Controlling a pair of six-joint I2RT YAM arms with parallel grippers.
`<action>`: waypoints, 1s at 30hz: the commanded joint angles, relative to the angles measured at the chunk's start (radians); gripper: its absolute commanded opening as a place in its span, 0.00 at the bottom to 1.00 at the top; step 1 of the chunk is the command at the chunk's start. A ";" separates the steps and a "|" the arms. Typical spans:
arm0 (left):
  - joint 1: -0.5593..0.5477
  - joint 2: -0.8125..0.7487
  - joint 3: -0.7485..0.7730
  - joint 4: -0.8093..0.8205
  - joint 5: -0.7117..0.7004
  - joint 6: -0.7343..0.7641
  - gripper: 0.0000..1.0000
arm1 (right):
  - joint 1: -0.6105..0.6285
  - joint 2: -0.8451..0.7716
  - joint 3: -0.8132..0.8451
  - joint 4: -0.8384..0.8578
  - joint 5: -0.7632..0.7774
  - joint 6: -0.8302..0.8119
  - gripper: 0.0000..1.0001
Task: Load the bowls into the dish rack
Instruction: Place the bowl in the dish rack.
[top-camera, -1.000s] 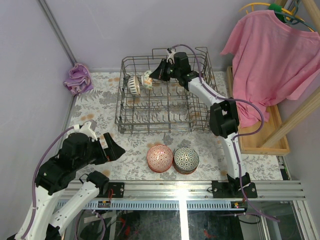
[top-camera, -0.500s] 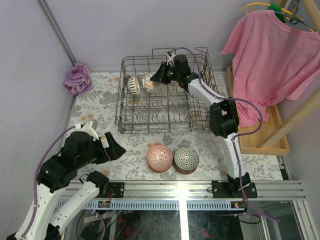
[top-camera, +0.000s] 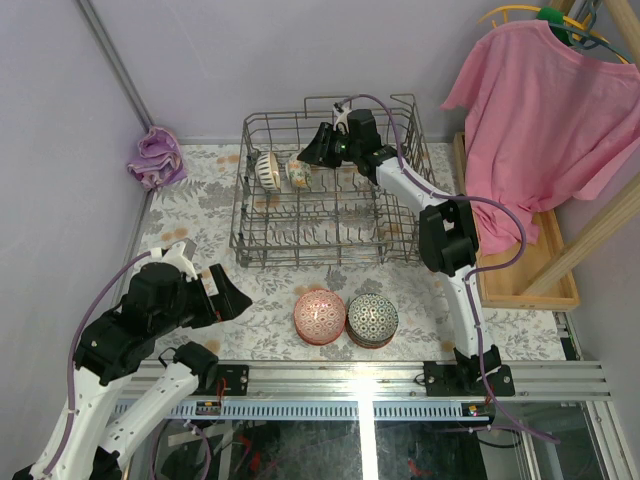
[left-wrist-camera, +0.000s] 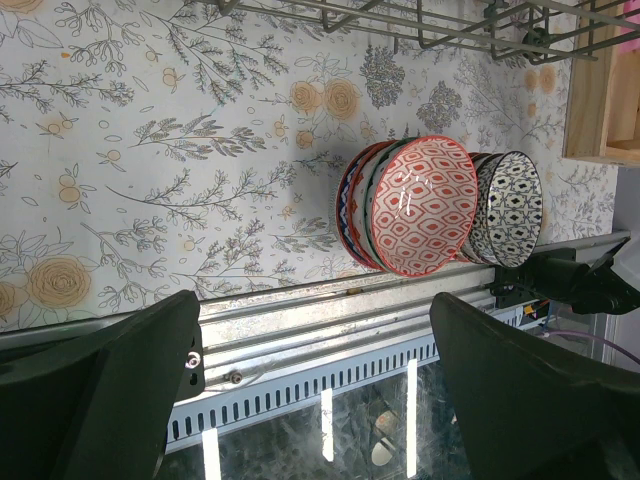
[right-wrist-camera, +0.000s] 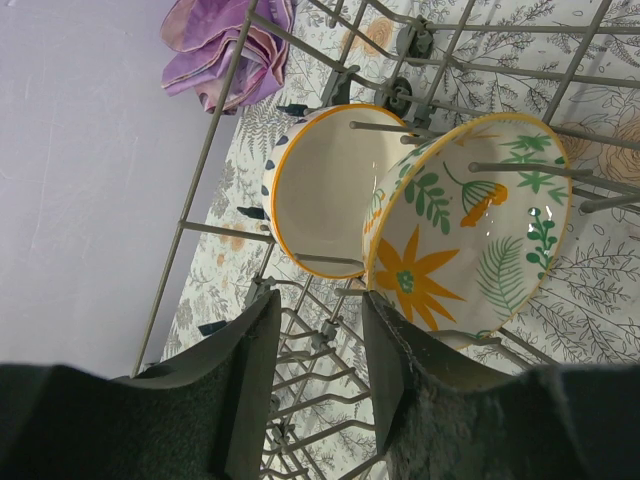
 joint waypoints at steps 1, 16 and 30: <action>-0.003 -0.002 0.008 0.042 0.026 0.018 1.00 | 0.000 -0.045 0.028 0.010 -0.013 -0.016 0.46; -0.003 0.014 0.043 0.022 -0.008 0.024 1.00 | -0.001 -0.241 -0.035 -0.055 0.004 -0.085 0.68; -0.003 0.042 0.079 0.022 -0.034 0.013 1.00 | -0.001 -0.586 -0.281 -0.176 -0.023 -0.147 1.00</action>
